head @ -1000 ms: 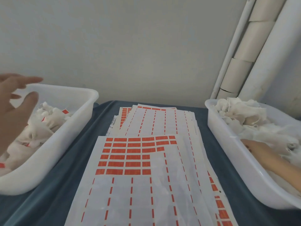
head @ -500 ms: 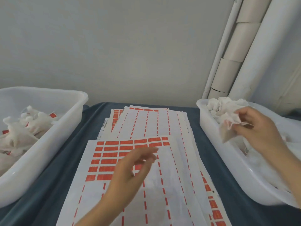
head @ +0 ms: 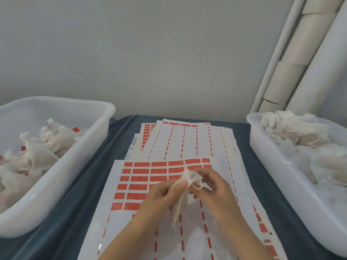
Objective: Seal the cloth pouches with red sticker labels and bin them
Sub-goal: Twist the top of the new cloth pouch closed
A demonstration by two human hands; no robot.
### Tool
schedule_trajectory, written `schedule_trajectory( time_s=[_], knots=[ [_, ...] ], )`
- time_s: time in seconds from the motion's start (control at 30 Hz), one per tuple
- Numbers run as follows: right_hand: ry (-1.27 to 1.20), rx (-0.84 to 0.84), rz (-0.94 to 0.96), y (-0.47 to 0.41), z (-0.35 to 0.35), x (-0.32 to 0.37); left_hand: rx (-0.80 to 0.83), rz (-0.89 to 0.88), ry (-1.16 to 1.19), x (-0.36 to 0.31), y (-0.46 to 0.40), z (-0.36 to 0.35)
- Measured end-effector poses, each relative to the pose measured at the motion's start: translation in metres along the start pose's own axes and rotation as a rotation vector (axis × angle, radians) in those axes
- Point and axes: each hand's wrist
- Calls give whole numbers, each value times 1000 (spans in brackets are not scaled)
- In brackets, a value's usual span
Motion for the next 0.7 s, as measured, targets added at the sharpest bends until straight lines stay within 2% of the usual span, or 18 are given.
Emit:
schedule_trajectory(
  time_s=[0.1,0.17,0.3,0.5,0.7],
  knots=[
    [-27,-23,1,3,10,-9,-176,-14,61,1,-1,-4],
    [-125,30,-11,5,14,-10,-265,-36,68,1,-1,-5],
    [-68,110,27,9,8,-5,-252,-122,39,2,3,-9],
    [-33,-65,45,10,9,-7,-306,-153,76,2,3,-10],
    [1,-102,75,9,14,-6,-385,-110,51,3,3,-11]
  ],
)
Point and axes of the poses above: each hand's wrist, its own y-axis away from the middle knuckle, its own z-axis out of the back of the hand, x = y × z, and after that the axes turned 6 degrees about x, right-handed
